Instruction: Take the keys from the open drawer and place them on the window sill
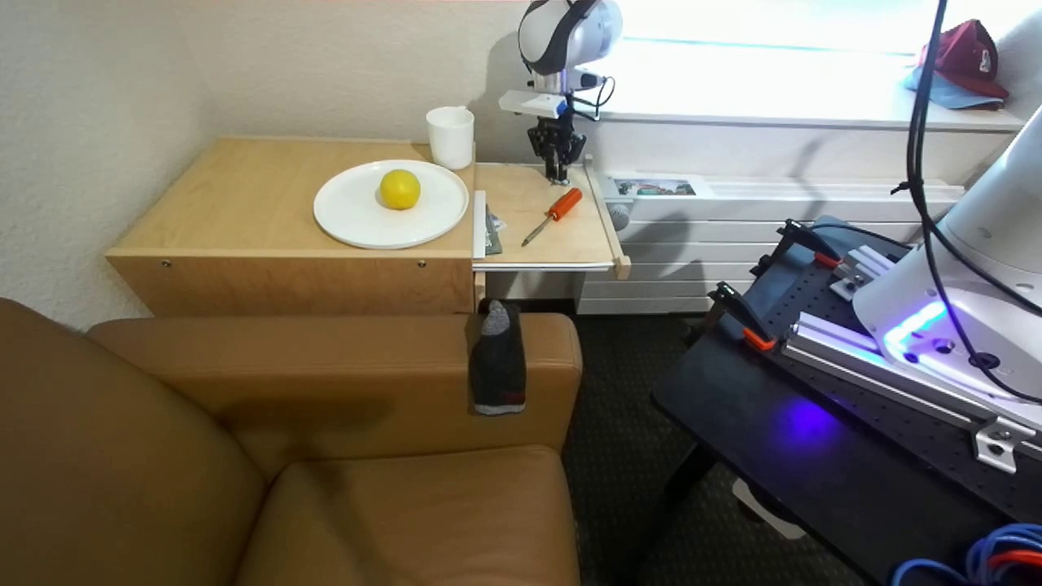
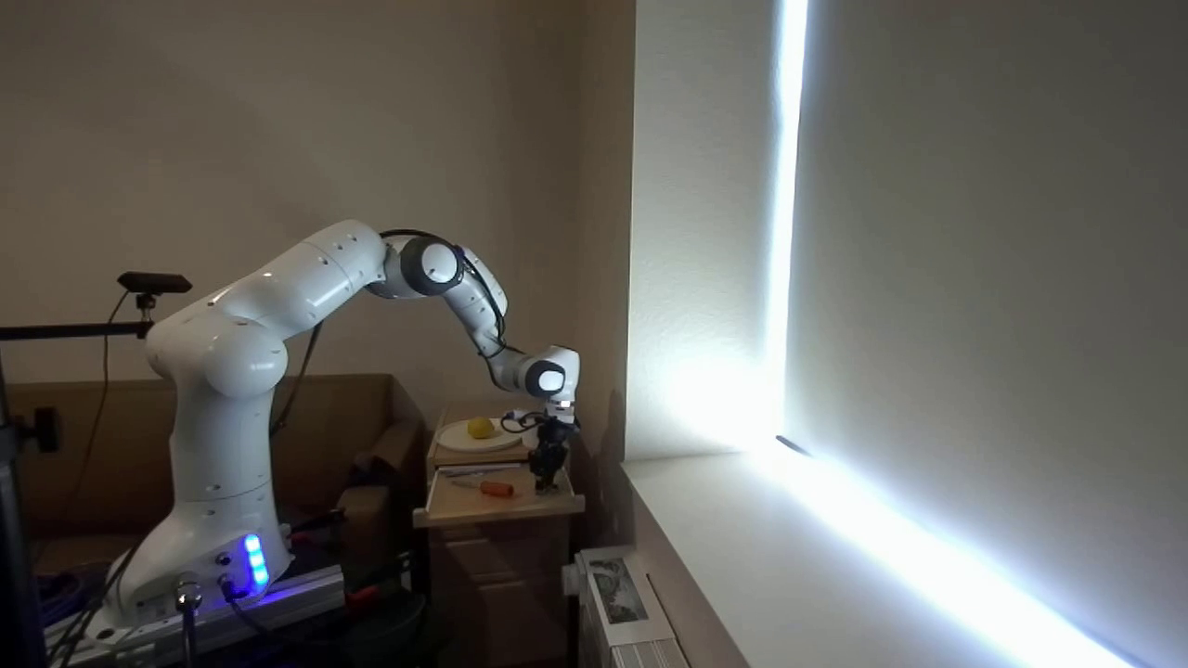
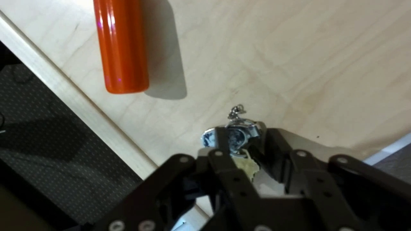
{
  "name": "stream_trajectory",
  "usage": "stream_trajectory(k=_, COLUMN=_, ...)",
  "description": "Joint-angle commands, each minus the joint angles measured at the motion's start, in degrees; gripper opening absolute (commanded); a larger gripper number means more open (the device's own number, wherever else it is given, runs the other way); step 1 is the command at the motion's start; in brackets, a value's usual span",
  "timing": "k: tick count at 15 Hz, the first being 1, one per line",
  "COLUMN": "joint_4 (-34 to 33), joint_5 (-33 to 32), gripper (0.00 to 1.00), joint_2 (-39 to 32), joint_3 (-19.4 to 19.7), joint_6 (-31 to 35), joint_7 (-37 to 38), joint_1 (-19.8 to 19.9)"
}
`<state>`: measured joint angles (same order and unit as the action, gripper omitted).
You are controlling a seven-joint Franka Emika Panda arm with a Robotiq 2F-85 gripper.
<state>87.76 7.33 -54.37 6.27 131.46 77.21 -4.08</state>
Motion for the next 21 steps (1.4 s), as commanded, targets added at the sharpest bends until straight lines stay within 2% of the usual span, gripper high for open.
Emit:
stream_trajectory(k=1, joint_4=-0.8, joint_5=0.8, gripper=0.03, joint_2=-1.4, joint_3=0.4, joint_6=-1.7, joint_7=-0.2, joint_1=1.2)
stream_trajectory(k=3, joint_4=-0.5, joint_5=1.0, gripper=0.00, joint_2=-0.7, joint_3=0.2, joint_6=-3.2, joint_7=-1.0, joint_1=1.8)
stream_trajectory(k=9, joint_4=5.4, joint_5=1.4, gripper=0.02, joint_2=6.6, joint_3=-1.1, joint_6=-4.1, joint_7=-8.0, joint_1=3.8)
stream_trajectory(k=14, joint_4=13.7, joint_5=2.6, gripper=0.02, joint_2=16.7, joint_3=-0.2, joint_6=-5.1, joint_7=-15.2, joint_1=6.7)
stream_trajectory(k=18, joint_4=18.6, joint_5=6.3, gripper=0.02, joint_2=23.9, joint_3=2.0, joint_6=-6.5, joint_7=-20.2, joint_1=12.2)
stream_trajectory(k=21, joint_4=17.7, joint_5=11.1, gripper=0.02, joint_2=25.9, joint_3=5.4, joint_6=-7.3, joint_7=-20.0, joint_1=17.3)
